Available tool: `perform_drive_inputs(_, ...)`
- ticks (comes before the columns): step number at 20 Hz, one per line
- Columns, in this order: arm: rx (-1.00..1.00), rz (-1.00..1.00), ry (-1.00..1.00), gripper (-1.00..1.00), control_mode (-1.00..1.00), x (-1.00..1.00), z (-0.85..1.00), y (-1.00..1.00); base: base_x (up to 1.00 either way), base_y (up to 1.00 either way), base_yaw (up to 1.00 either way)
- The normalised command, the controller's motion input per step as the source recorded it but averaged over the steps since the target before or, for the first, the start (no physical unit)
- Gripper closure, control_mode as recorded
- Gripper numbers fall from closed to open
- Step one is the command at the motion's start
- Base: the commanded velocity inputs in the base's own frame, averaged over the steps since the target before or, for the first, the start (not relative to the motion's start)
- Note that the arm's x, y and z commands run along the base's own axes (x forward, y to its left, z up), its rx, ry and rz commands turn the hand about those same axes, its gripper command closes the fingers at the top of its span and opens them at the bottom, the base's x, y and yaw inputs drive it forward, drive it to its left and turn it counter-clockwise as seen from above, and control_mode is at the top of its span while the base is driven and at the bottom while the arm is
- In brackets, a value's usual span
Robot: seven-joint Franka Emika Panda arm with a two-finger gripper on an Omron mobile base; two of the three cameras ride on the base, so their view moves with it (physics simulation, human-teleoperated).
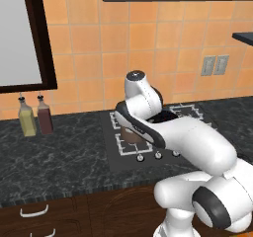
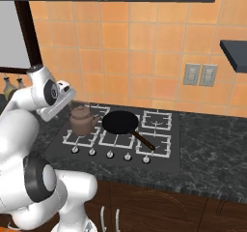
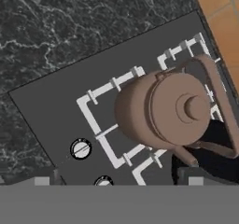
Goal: Pick the kettle from the counter and place it on a stove burner. Then turn the burner on.
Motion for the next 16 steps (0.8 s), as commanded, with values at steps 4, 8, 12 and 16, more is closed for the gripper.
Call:
perform_drive_inputs(4,0.09,-0.39,-0.01,-1.0,-1.0,-0.34,-0.33,-0.28,0.0,0.0,0.0)
perform_drive_inputs(8,0.17,-0.37,-0.05,-1.0,-1.0,-0.44,-0.36,-0.28,0.0,0.0,0.0)
perform_drive_inputs(12,0.16,-0.34,-0.09,-1.0,-1.0,-0.34,-0.26,-0.17,0.0,0.0,0.0)
perform_drive_inputs(16,0.12,-0.33,-0.06,-1.0,-1.0,-0.23,-0.28,0.0,0.0,0.0,0.0)
